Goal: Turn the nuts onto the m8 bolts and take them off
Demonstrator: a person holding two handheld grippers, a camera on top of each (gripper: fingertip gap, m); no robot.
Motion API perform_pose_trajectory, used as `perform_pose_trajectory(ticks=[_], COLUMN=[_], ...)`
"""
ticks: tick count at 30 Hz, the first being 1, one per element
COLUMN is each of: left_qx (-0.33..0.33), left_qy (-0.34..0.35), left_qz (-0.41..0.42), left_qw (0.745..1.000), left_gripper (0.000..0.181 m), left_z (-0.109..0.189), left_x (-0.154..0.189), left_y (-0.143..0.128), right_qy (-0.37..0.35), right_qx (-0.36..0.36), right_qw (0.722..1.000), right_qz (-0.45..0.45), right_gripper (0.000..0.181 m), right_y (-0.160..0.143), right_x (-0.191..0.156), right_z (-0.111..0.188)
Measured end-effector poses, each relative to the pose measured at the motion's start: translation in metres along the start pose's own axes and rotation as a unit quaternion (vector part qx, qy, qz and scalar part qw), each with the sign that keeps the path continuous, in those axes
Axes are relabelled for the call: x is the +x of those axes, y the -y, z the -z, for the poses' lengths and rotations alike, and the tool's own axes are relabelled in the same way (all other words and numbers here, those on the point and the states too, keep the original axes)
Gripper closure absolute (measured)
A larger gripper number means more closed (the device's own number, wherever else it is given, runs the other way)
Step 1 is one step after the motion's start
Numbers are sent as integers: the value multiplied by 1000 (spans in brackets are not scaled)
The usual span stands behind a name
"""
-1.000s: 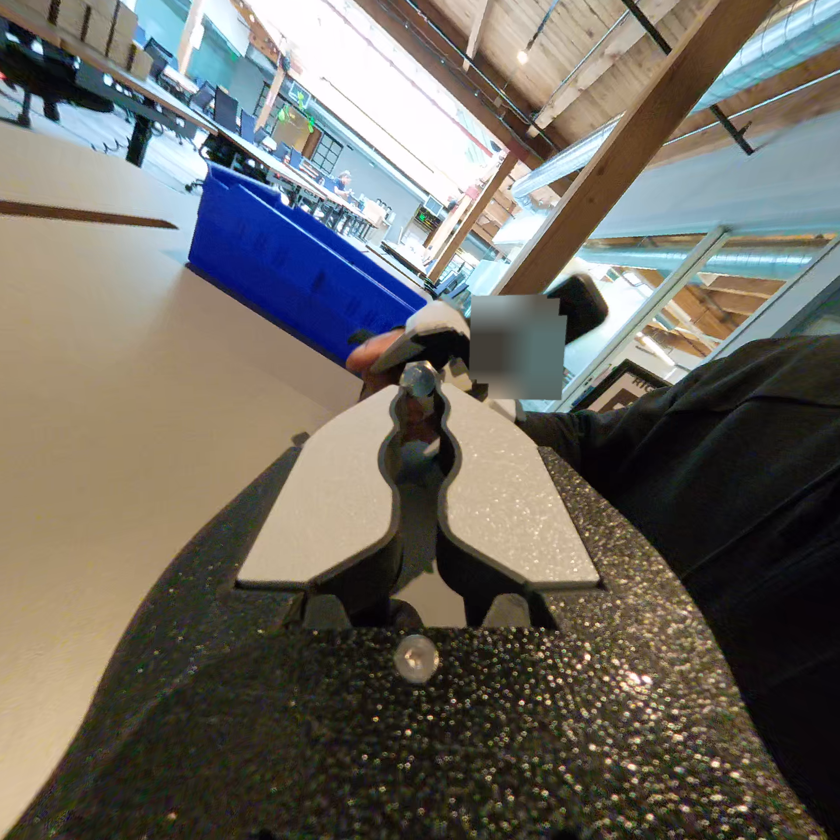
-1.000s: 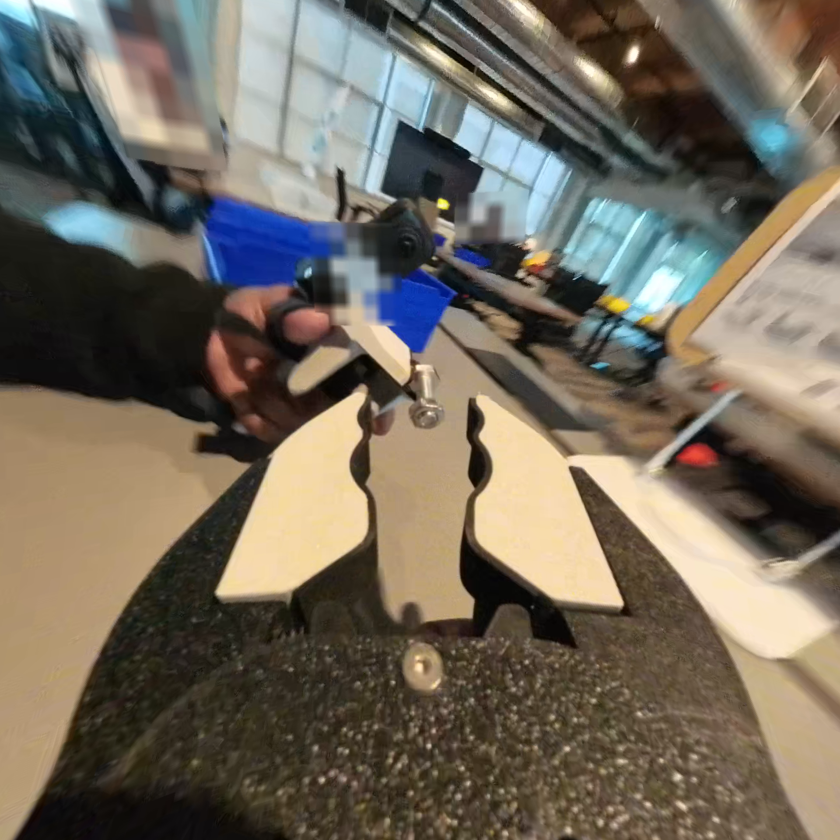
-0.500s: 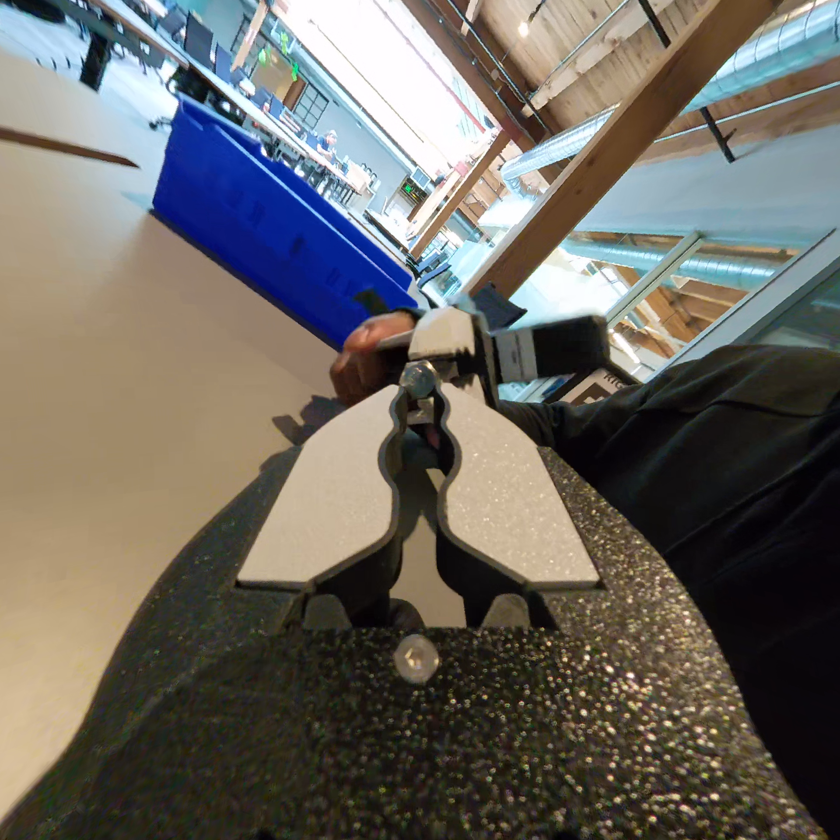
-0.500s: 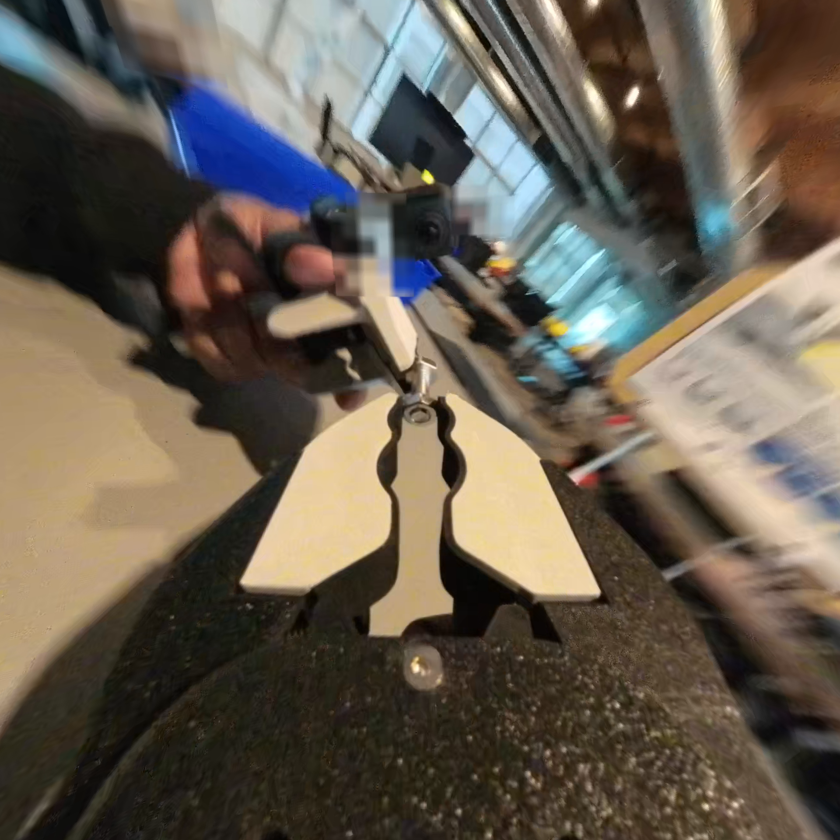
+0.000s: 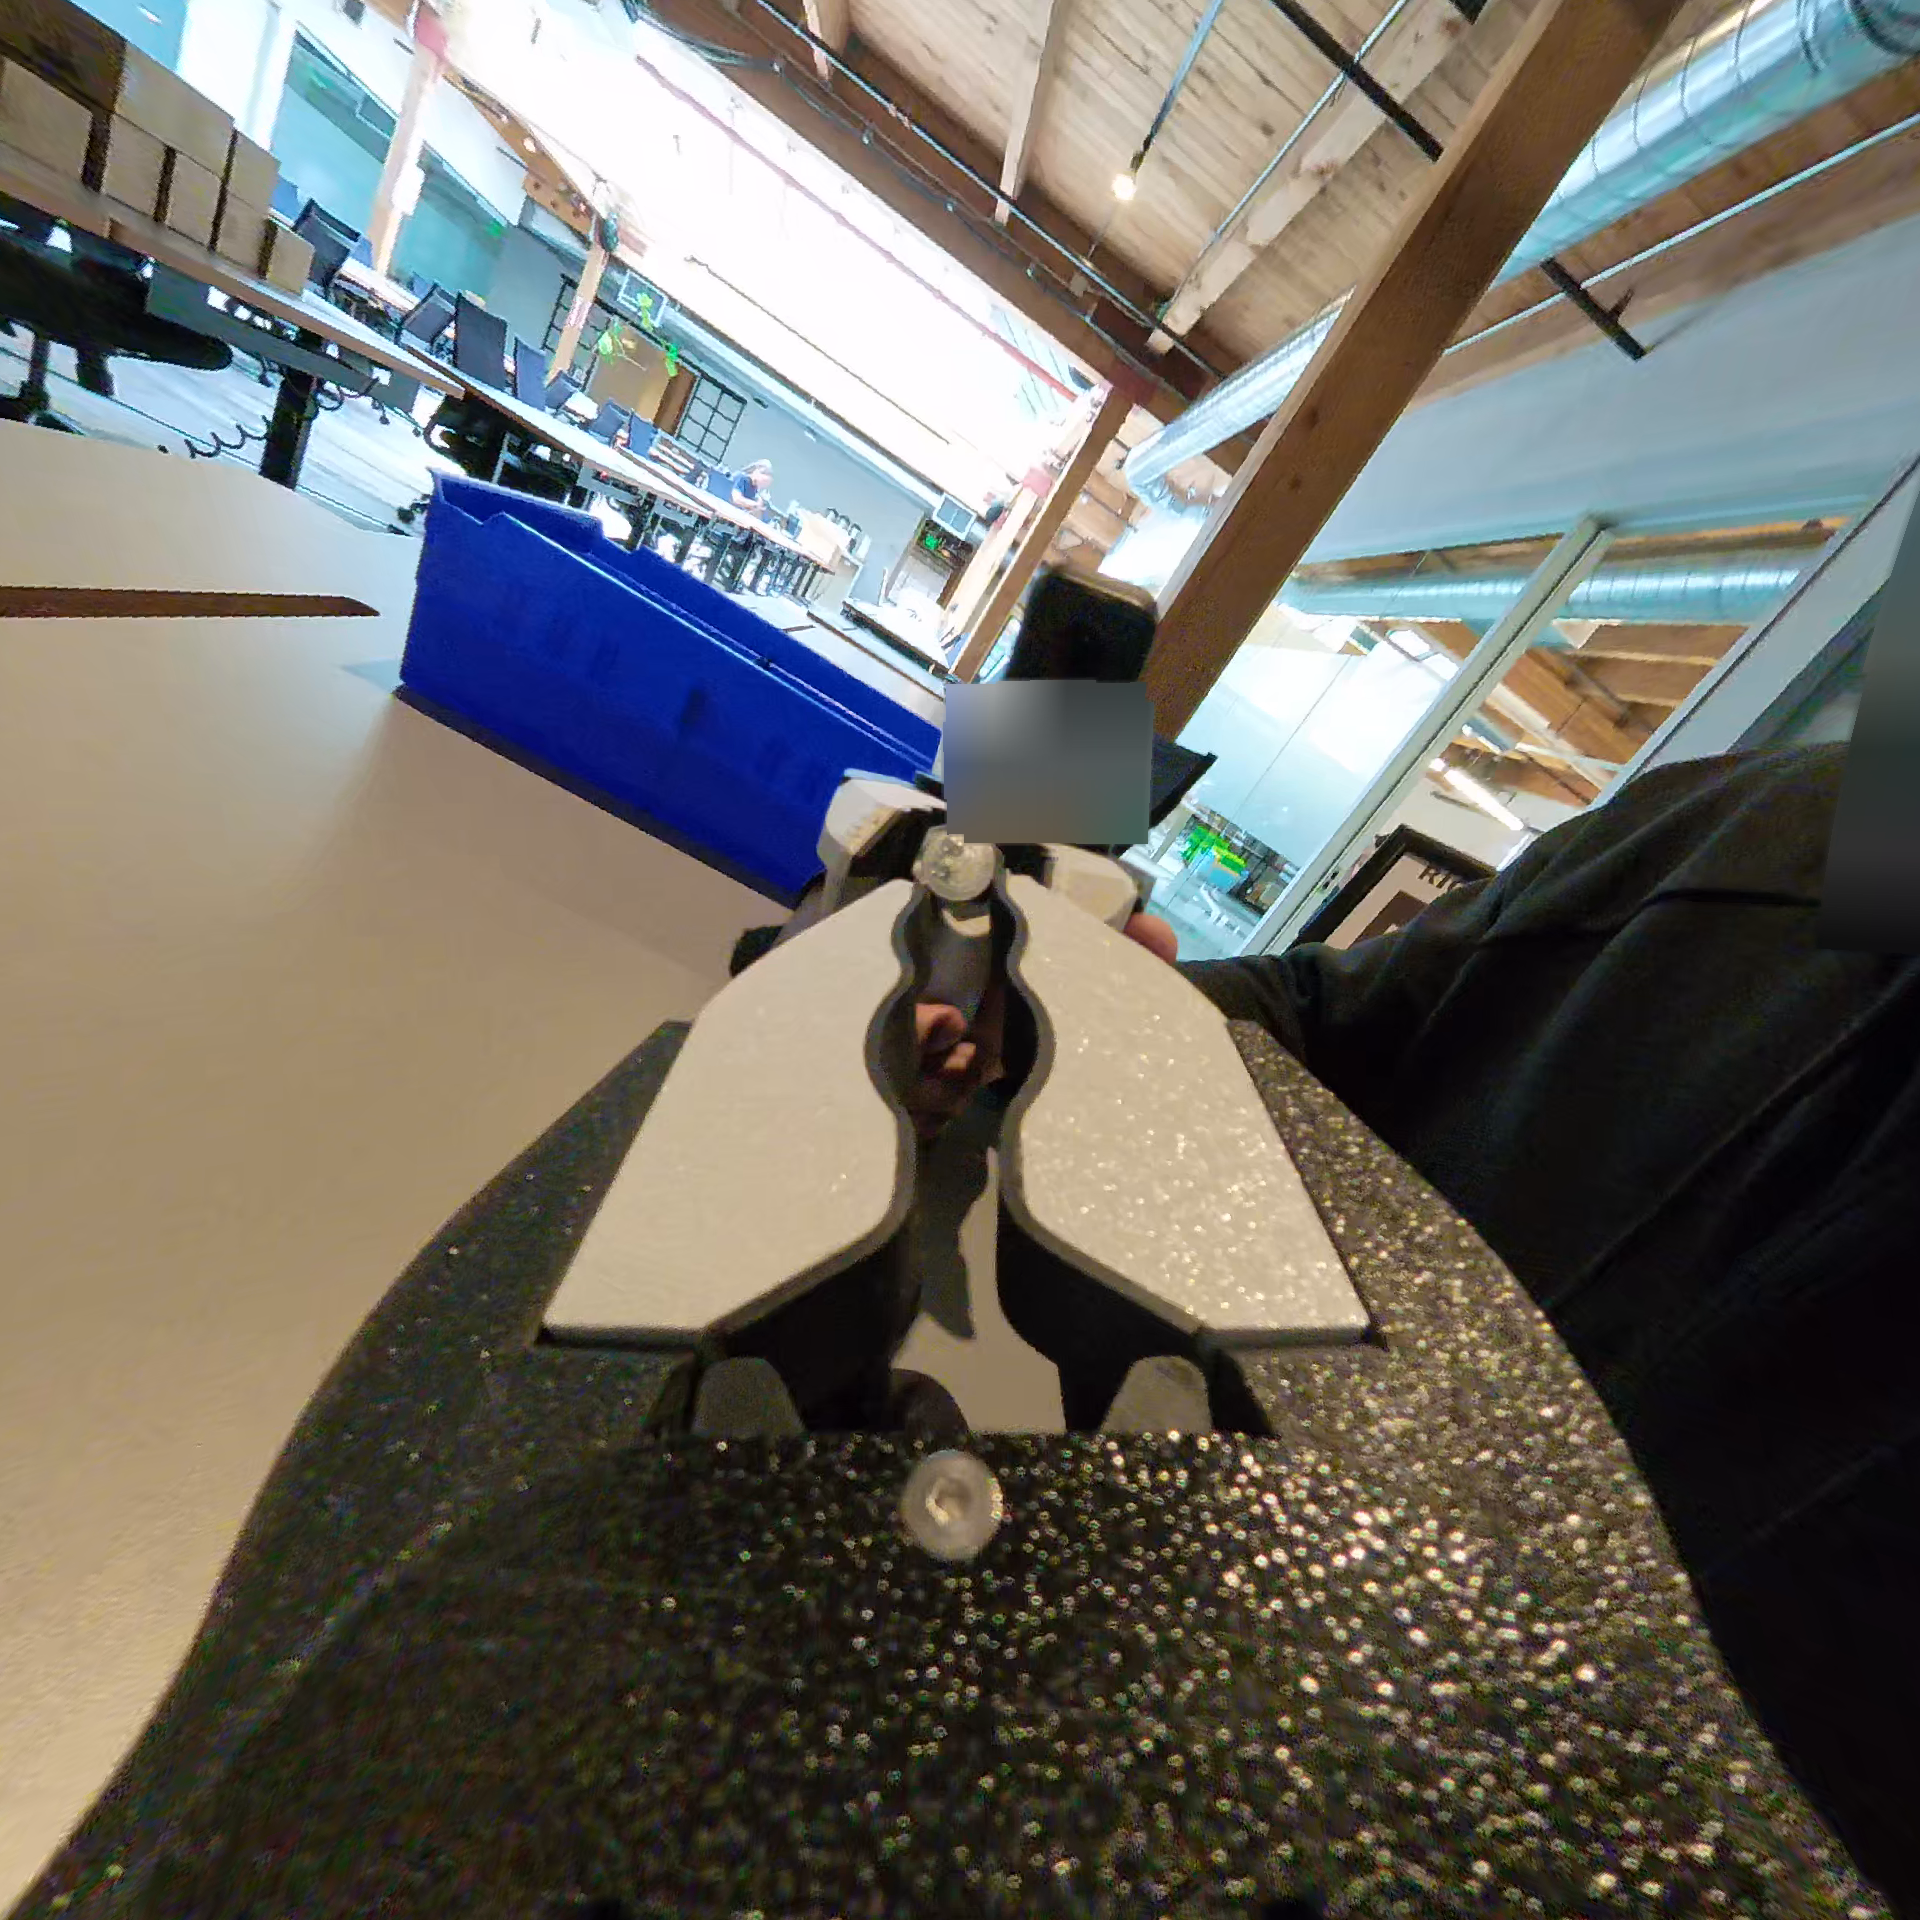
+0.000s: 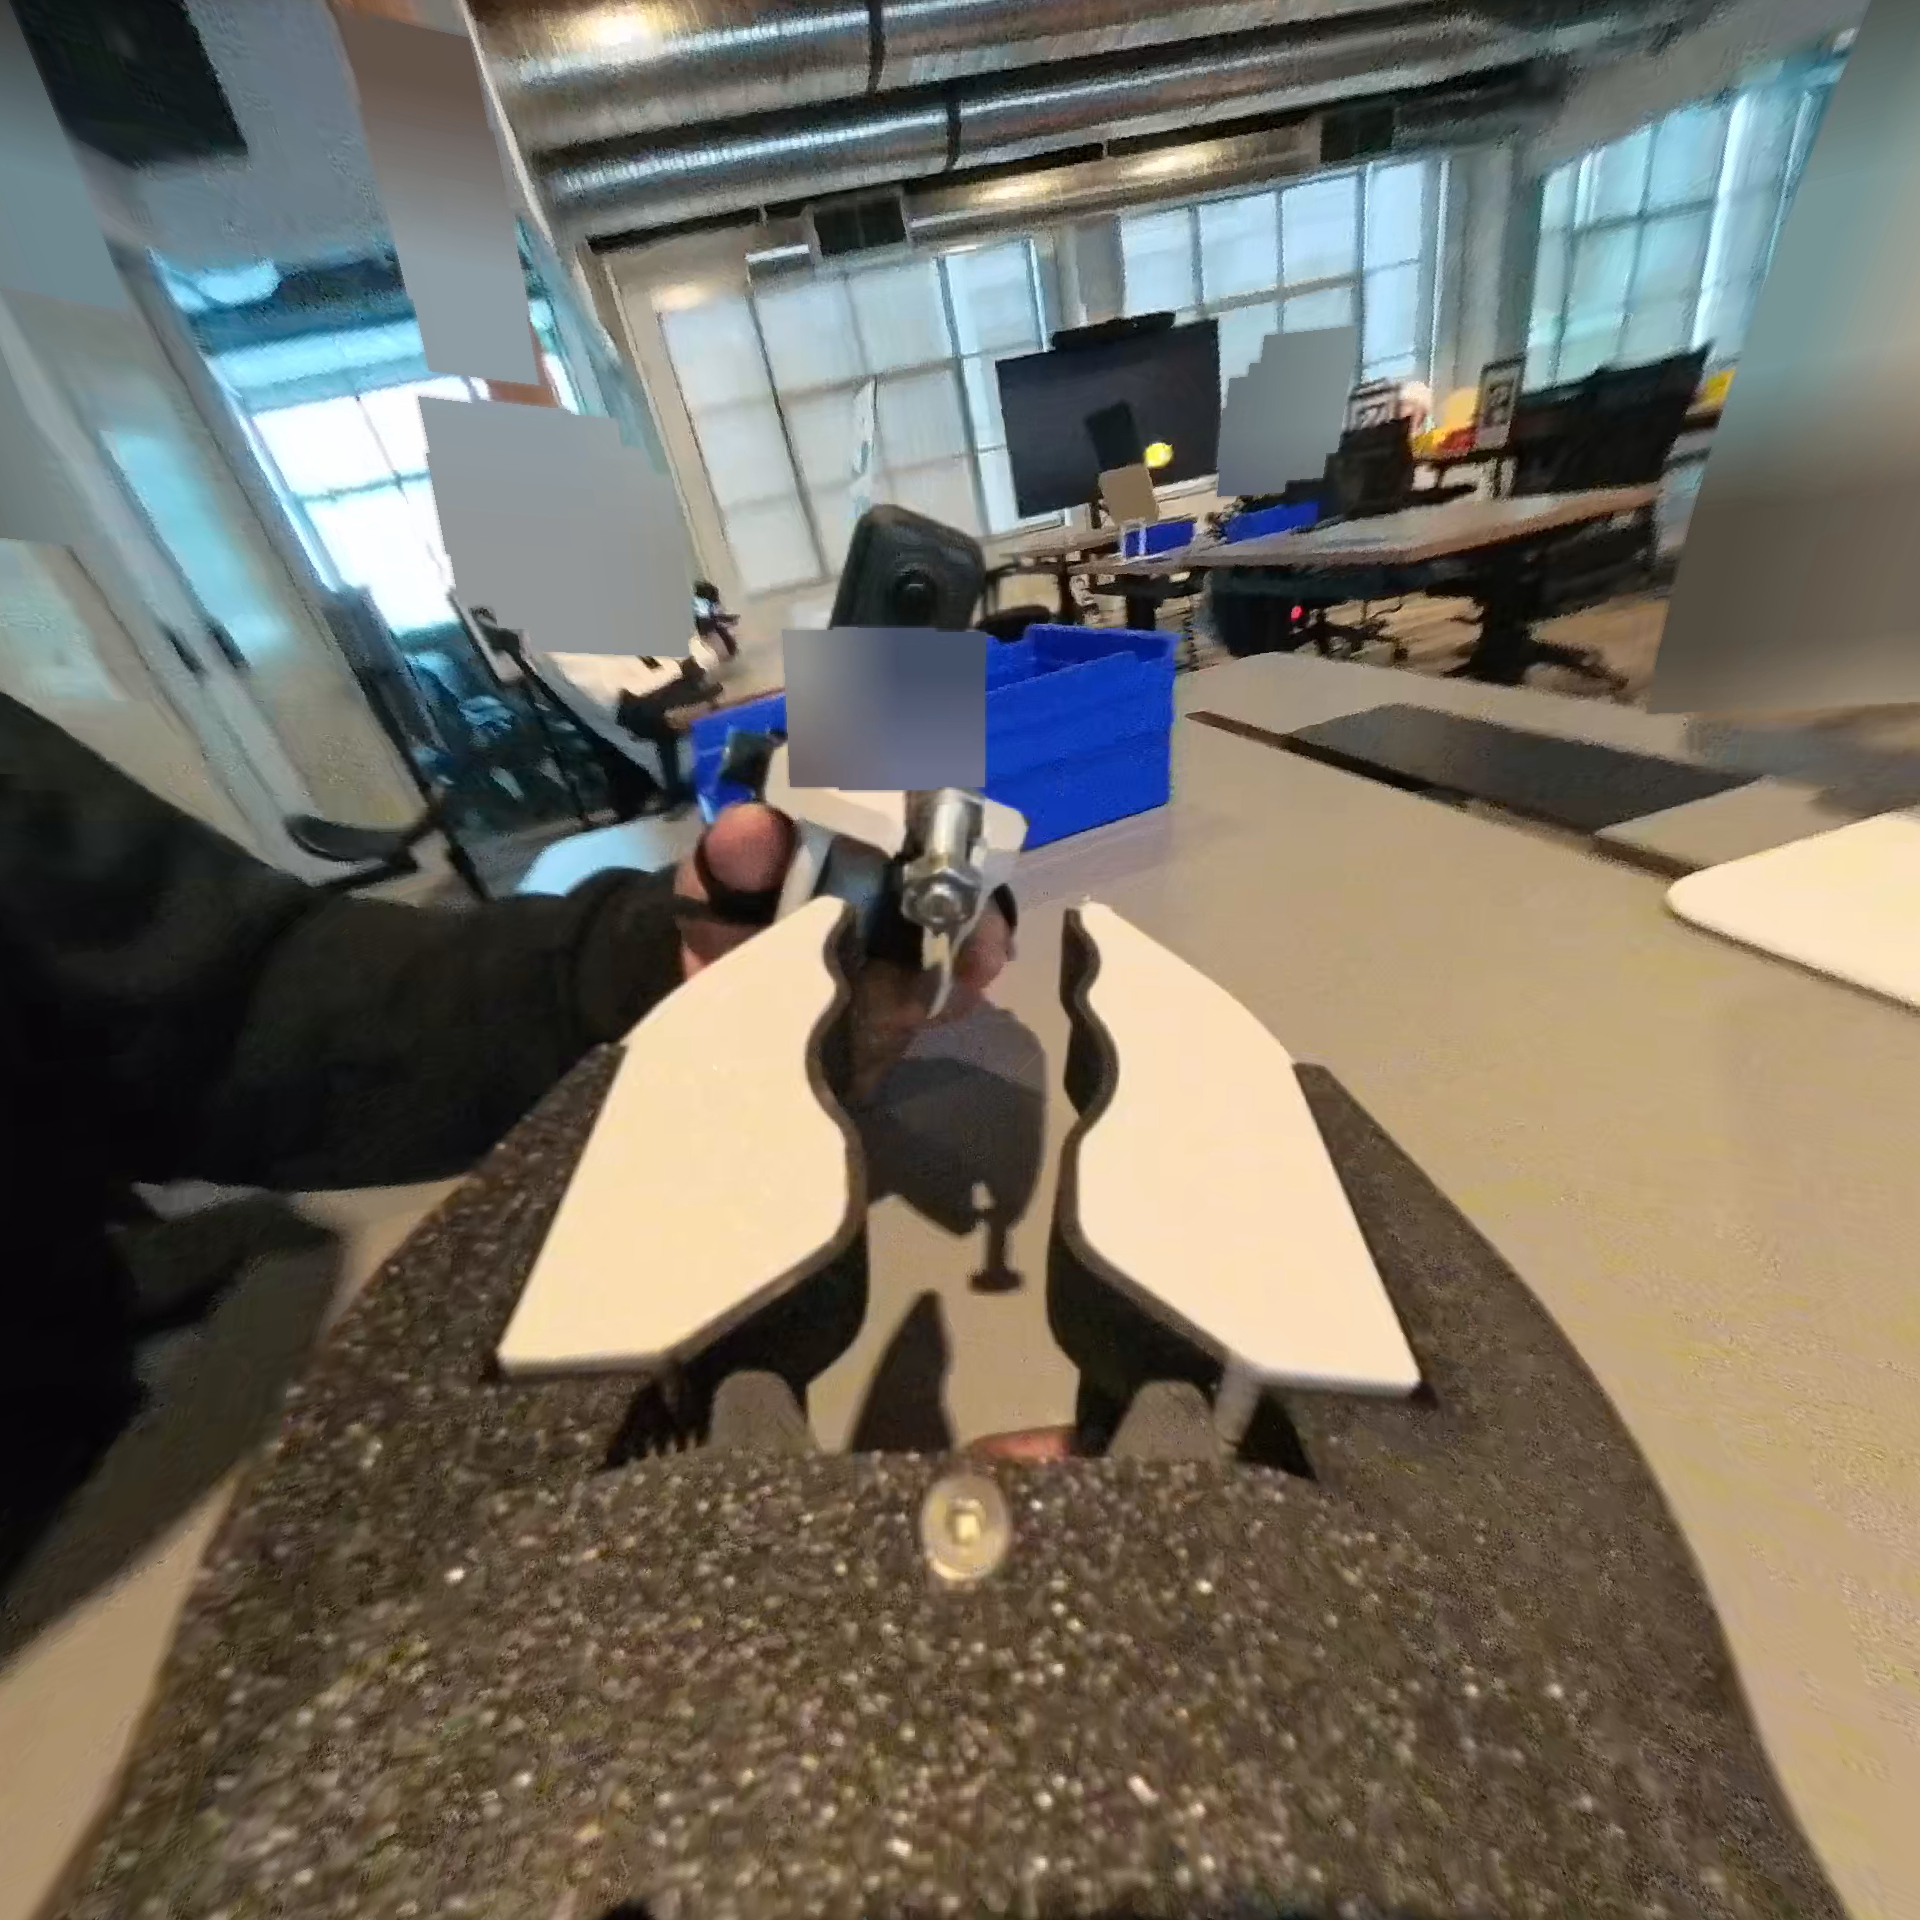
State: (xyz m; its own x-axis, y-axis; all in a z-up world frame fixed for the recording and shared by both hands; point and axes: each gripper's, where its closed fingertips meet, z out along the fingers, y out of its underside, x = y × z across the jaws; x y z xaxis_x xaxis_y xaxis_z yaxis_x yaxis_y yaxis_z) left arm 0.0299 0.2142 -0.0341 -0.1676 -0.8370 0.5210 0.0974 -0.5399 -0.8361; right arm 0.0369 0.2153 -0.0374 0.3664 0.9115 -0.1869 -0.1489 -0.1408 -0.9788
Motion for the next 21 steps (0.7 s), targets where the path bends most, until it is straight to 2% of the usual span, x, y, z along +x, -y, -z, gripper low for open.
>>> perform_pose_trajectory(ticks=[3,5,7,9,10,11,13,14,15,16,18,19,21], left_qx=[-20,-24,-26,-32,-36,-38,-37,-34,-25,-13,9,16,21], left_qy=[7,7,5,2,0,-4,-1,0,-7,-14,-19,-17,-10], left_qz=[-16,-17,-5,23,41,58,73,75,76,76,62,49,21], left_qw=[1000,1000,1000,999,999,998,997,997,997,997,998,999,1000], left_gripper=[171,171,171,172,171,171,172,172,172,172,172,172,172], left_z=[-3,-5,-5,-5,-6,-6,-7,-7,-7,-6,-5,-3,-2], left_x=[0,0,-1,-1,-2,-2,-5,-6,-5,-4,-1,-1,0], left_y=[-7,-9,-10,-12,-14,-15,-18,-18,-16,-12,-5,-2,2], right_qy=[16,22,-4,-45,-69,-93,-136,-150,-155,-145,-110,-90,-48], right_qx=[-3,-24,-37,-47,-54,-61,-83,-92,-88,-71,-24,-7,9], right_qw=[999,999,997,978,955,921,827,794,793,823,907,940,981], right_qz=[-43,-16,66,199,283,374,539,582,582,544,405,330,187], right_gripper=[155,167,167,167,167,167,167,167,162,153,142,140,137], right_y=[-1,-7,-9,-9,-10,-10,-11,-12,-11,-9,-1,2,4], right_x=[-1,-5,-4,-1,0,2,5,7,6,2,-6,-9,-11], right_z=[-1,-2,-2,0,1,3,5,5,4,3,0,-1,-2])
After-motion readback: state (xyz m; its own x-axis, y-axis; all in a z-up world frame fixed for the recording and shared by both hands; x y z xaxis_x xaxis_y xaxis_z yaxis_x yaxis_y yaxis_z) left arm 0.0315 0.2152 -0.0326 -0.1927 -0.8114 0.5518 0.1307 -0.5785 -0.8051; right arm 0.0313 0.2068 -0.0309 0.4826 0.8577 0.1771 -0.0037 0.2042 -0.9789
